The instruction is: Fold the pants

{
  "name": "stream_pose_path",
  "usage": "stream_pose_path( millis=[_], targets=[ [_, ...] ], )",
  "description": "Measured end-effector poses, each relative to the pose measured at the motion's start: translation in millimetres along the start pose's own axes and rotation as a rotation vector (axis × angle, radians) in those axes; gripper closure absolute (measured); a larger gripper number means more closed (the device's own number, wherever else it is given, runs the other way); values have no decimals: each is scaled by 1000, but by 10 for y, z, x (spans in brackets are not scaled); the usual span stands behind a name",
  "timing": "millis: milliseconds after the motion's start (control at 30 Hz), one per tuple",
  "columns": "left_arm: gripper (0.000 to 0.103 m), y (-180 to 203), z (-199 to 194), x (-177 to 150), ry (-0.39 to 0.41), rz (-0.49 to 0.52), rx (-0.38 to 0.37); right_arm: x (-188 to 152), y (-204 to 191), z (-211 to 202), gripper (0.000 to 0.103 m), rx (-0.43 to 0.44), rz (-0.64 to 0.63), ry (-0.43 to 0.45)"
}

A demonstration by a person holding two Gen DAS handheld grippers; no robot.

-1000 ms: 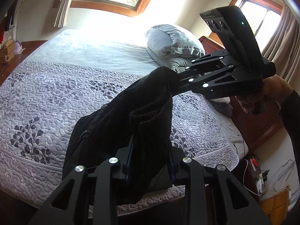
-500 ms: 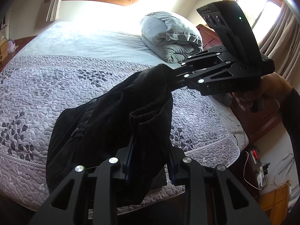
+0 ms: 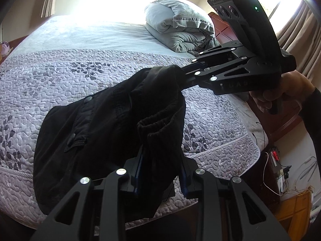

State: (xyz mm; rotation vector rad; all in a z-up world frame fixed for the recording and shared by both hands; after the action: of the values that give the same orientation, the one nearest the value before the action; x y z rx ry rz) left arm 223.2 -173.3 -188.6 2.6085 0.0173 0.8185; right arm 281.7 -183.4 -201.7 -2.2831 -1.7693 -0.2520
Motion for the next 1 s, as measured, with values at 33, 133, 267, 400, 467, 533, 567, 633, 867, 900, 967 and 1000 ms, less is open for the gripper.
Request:
stream_pose_path(
  millis=[33,133,267,400,467,533,567,633,867,900,967,1000],
  targets=[
    [73,7,40,-16,-7,-1,0,-28,19,29,86,2,3,-2],
    [73,29,162,-61,-28,-4,-3,-114,87,121,86,5,12,-9],
    [73,62,337,-119,-53,-8,-4,-196,174,246,86,16,31,-16],
    [73,83,514,-199,-83,-11,-3,-326,265,392,86,30,49,-26],
    [73,84,598,-245,-98,-14,-3,-398,303,462,86,34,55,-34],
    [73,90,678,-286,-111,-16,-2,-457,331,531,86,37,59,-40],
    [73,92,714,-306,-117,-16,0,-485,341,565,86,40,61,-43],
    [73,98,785,-350,-126,-10,6,-535,363,623,85,45,68,-47],
    [73,85,1014,-505,-166,3,28,-700,422,845,84,45,68,-76],
    [73,85,1041,-525,-169,8,34,-721,434,870,83,44,70,-80],
    [73,81,1089,-562,-174,12,41,-764,455,919,83,48,77,-85],
    [73,79,1111,-578,-175,14,45,-783,468,943,82,49,82,-87]
  ],
)
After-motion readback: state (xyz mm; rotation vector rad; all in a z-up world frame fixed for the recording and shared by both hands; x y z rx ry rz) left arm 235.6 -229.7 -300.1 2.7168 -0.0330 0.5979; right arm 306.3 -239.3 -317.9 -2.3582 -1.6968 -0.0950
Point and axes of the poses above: each gripper's, at about its wrist camera, not at the fingertips, and z roughly the way its jaws point, y to its right, x to its top, the point moved 10 cm from there along z, roughly the way its jaws point, and after that the axes turned 5 degrees about z, right-handed, at the moved point
